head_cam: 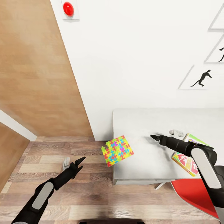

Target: Put all the toys in the child's room - the three board games (two on the bed and one on the table), the two jigsaw puzzles on the table, and the tennis ball on the table - inside the toy box on the table in the child's room.

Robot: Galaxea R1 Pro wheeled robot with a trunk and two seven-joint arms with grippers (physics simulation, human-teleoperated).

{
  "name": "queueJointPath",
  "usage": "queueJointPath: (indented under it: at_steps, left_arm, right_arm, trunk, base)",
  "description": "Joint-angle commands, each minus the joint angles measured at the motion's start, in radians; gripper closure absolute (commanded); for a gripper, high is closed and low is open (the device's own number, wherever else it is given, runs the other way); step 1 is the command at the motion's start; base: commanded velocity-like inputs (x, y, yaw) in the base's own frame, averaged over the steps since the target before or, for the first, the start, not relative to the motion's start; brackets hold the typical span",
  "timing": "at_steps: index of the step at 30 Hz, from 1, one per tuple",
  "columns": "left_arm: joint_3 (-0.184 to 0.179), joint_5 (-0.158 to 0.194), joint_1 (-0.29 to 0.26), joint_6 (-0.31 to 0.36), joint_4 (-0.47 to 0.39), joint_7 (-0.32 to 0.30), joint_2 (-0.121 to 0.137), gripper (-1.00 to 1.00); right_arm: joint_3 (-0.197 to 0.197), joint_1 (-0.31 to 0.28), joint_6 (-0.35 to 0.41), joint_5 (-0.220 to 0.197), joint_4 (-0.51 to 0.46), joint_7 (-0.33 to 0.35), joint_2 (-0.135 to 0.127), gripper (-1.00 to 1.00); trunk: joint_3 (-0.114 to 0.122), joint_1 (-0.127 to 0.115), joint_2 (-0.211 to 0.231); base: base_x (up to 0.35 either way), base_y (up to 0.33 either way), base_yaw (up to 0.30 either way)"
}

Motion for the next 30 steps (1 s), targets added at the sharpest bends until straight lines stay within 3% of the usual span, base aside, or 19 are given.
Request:
queueJointPath:
  at_steps: [1,8,16,30]
  left_arm:
    - [-0.001,0.006,-0.002,0.006,0.001,-0.012,0.0,-1.0]
    - [-0.02,-0.007,-0.015,0.004,0.004,-0.067,0.0,-1.0]
    - [-0.057,-0.05,-0.036,0.005,0.005,-0.141,-0.002,-1.0]
    - [-0.073,-0.068,-0.045,0.008,0.013,-0.175,-0.008,-1.0]
  right_arm:
    - [-0.002,0.0,0.004,-0.01,-0.002,-0.009,0.0,-1.0]
    - [-0.006,0.002,0.004,-0.01,-0.004,-0.009,0.001,-1.0]
    - [-0.007,0.003,0.004,-0.01,-0.005,-0.009,0.002,-1.0]
    - [-0.003,0.004,0.004,-0.008,-0.006,-0.009,0.004,-1.0]
  trunk:
    - [-0.001,0.001,-0.002]
    - [-0.001,0.001,-0.002]
    - [-0.001,0.001,-0.002]
    - [-0.001,0.001,-0.002]
  base:
    - [0.0,0.0,-0.022]
    - [0.0,0.0,-0.013]
    - [0.0,0.0,-0.005]
    - [0.0,0.0,-0.031]
